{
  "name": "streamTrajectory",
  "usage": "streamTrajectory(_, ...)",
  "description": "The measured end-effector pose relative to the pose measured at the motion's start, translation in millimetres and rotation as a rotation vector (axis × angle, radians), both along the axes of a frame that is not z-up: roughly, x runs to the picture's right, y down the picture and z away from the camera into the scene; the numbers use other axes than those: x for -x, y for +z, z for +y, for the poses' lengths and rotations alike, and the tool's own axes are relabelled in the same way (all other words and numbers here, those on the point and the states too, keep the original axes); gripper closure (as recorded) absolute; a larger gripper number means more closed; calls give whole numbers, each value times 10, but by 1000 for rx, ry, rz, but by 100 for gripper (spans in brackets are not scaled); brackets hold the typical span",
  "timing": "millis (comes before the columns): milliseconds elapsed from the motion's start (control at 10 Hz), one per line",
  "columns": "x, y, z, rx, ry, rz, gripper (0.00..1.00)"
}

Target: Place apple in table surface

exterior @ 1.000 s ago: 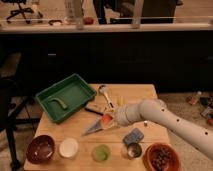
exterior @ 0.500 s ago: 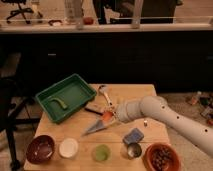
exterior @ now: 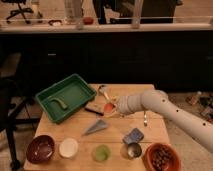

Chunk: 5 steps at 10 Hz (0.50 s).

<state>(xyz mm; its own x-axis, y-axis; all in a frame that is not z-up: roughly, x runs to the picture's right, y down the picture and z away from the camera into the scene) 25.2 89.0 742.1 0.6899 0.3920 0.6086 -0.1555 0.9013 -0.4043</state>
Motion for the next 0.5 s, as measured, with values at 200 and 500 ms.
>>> streamTrajectory(200, -69, 75, -158, -20, 19, 10, 100)
streamTrajectory(500, -281, 285, -378, -30, 63, 29, 100)
